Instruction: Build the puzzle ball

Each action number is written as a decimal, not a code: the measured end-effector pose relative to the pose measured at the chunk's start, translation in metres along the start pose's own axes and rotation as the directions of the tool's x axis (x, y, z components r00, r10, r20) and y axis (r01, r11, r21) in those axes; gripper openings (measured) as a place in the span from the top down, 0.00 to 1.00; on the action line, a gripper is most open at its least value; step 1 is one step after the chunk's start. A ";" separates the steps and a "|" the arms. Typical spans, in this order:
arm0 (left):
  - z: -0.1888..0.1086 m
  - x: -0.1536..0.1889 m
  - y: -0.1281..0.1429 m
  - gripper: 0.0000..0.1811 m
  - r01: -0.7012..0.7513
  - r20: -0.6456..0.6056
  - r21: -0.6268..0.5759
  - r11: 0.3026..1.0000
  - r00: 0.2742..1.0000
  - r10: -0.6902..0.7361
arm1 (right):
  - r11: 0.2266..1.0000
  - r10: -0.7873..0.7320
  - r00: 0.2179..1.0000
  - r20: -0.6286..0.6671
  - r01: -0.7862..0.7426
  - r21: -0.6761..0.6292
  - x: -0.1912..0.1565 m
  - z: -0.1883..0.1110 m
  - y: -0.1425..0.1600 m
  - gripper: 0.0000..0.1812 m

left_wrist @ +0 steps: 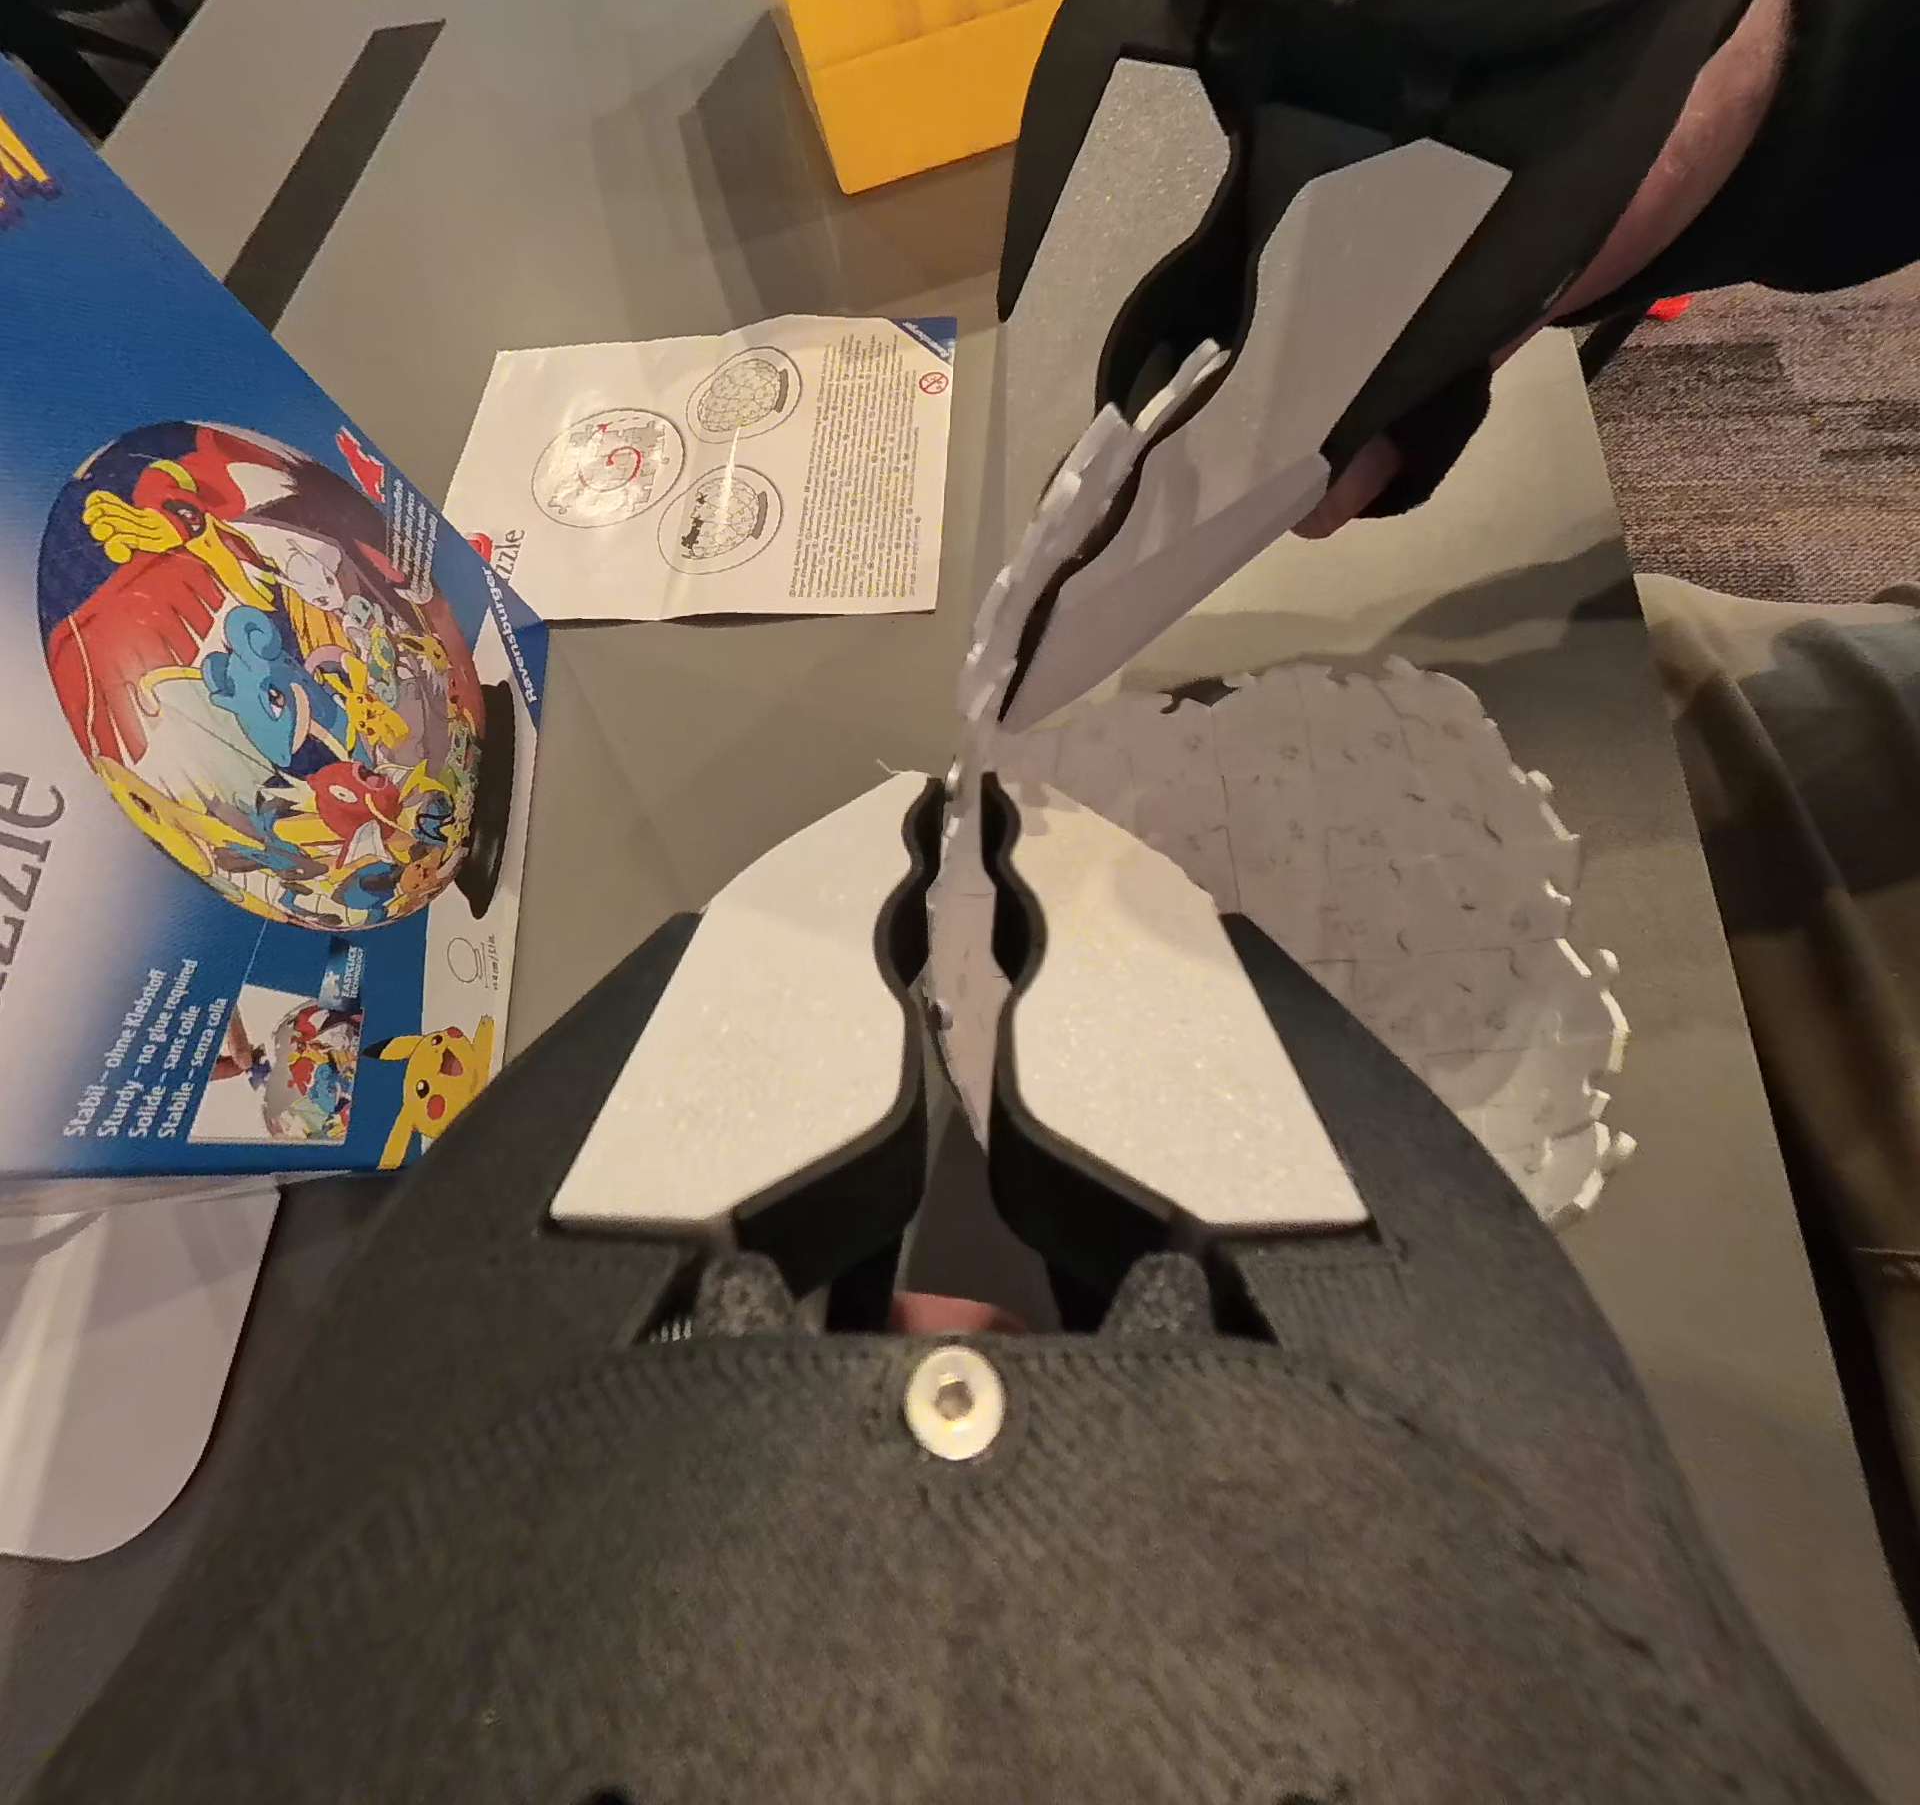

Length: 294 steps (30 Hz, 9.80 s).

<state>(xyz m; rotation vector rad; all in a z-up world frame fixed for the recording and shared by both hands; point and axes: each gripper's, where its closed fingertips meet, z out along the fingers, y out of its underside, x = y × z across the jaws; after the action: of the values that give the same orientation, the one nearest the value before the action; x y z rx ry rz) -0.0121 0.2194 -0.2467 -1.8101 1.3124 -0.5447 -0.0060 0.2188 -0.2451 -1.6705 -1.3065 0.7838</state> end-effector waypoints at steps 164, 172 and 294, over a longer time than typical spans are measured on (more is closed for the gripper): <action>0.046 -0.016 0.033 0.98 0.135 -0.090 -0.171 0.976 0.984 -0.152 | 0.943 -0.277 0.957 0.089 0.288 -0.169 0.027 0.019 0.031 0.99; 0.046 -0.017 0.034 0.98 0.114 -0.093 -0.189 0.975 0.987 -0.134 | 0.944 -0.267 0.956 0.119 0.284 -0.166 0.028 0.021 0.031 0.99; 0.063 -0.022 0.035 0.95 0.048 -0.077 -0.194 0.980 0.995 -0.065 | 0.961 -0.114 0.960 0.257 0.173 -0.217 0.041 0.021 0.048 1.00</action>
<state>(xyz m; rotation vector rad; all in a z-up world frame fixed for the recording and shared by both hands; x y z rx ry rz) 0.0067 0.2581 -0.3087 -2.0065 1.4143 -0.5448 0.0067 0.2597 -0.2961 -1.6777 -1.7324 0.7867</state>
